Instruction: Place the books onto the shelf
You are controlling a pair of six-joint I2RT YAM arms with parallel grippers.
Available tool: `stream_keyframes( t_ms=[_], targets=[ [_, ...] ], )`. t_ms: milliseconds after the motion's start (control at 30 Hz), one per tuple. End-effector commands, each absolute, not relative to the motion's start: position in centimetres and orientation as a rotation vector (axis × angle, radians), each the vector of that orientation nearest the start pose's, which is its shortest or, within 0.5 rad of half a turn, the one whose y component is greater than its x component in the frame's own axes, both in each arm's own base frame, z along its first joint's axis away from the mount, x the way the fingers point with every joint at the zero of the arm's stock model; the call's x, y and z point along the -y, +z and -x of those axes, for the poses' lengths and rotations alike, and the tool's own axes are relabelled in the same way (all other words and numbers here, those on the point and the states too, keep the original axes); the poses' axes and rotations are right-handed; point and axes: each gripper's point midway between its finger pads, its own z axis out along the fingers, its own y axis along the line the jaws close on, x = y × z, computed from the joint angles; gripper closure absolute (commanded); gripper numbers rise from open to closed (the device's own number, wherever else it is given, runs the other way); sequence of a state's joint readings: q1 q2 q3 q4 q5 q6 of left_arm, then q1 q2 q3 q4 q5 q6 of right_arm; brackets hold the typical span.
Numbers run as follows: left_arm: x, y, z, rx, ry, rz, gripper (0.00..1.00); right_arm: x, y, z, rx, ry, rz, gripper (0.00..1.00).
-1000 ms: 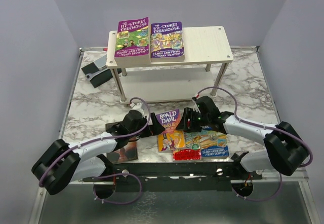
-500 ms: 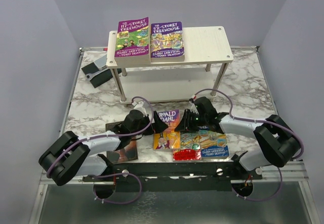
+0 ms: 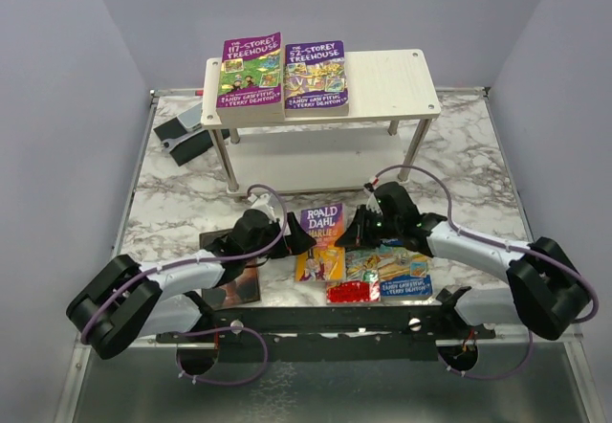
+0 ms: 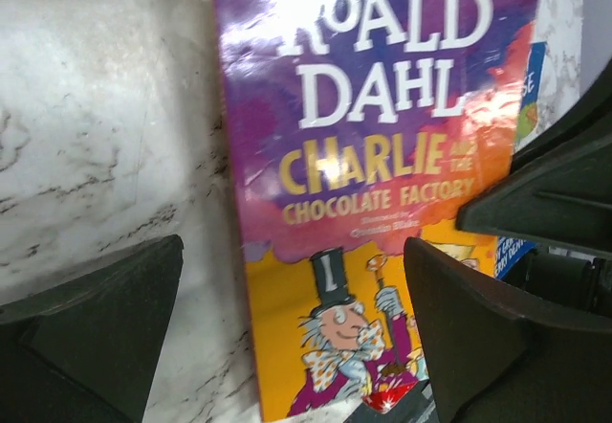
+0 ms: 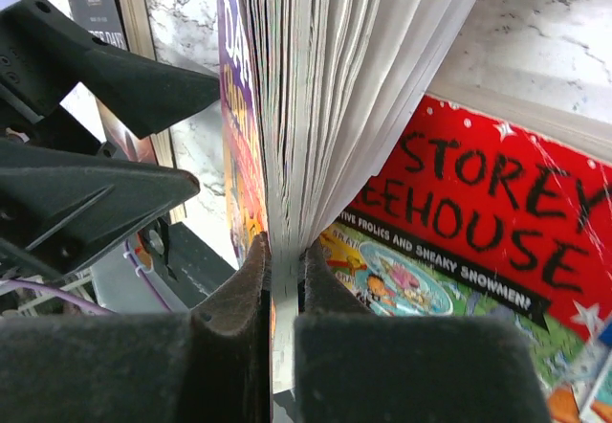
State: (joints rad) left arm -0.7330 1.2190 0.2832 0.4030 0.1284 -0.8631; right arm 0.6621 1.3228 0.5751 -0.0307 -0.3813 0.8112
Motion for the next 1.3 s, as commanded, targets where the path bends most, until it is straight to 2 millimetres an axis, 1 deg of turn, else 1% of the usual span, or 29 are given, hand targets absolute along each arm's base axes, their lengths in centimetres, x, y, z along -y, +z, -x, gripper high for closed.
stream_keyframes(
  t_ms=[0, 167, 300, 467, 533, 667, 733, 767, 800, 967, 1100, 1267],
  targets=[
    [24.4, 5.8, -19.7, -2.335, -0.960, 0.033, 0.01, -26.1, 9.1, -19.5, -2.544, 1.047, 0.012, 0.99],
    [24.2, 9.1, -20.4, -2.274, -0.947, 0.012, 0.01, -25.4, 11.8, -19.2, -2.491, 1.041, 0.017, 0.99],
    [24.1, 12.0, -20.7, -2.222, -0.958, -0.009, 0.01, -24.9, 14.5, -18.9, -2.434, 1.053, 0.035, 0.99],
    [23.4, 15.0, -20.9, -2.183, -0.913, -0.045, 0.01, -24.0, 17.9, -18.8, -2.358, 1.023, 0.101, 0.99],
    [22.7, 16.7, -21.3, -2.159, -0.867, -0.063, 0.01, -23.7, 19.5, -18.7, -2.326, 1.021, 0.128, 0.99],
    [20.3, 19.8, -22.0, -2.112, -0.714, -0.074, 0.01, -23.2, 23.6, -18.8, -2.235, 1.013, 0.166, 0.99],
    [19.2, 21.5, -22.1, -2.079, -0.661, -0.093, 0.01, -22.9, 25.8, -18.9, -2.195, 1.002, 0.184, 0.99],
    [18.8, 22.4, -22.1, -2.059, -0.642, -0.097, 0.01, -22.8, 27.4, -18.9, -2.163, 1.005, 0.196, 0.99],
    [18.2, 23.2, -22.0, -2.043, -0.622, -0.102, 0.01, -22.7, 28.4, -18.9, -2.144, 1.004, 0.206, 0.99],
    [16.3, 26.6, -21.5, -1.954, -0.565, -0.141, 0.01, -22.2, 33.0, -18.9, -2.061, 0.982, 0.252, 0.99],
    [14.9, 27.7, -21.2, -1.913, -0.521, -0.141, 0.01, -21.7, 36.1, -19.8, -2.001, 0.934, 0.260, 0.99],
    [14.4, 27.4, -20.7, -1.894, -0.508, -0.170, 0.01, -21.7, 39.7, -21.2, -1.943, 0.887, 0.266, 0.99]
  ],
)
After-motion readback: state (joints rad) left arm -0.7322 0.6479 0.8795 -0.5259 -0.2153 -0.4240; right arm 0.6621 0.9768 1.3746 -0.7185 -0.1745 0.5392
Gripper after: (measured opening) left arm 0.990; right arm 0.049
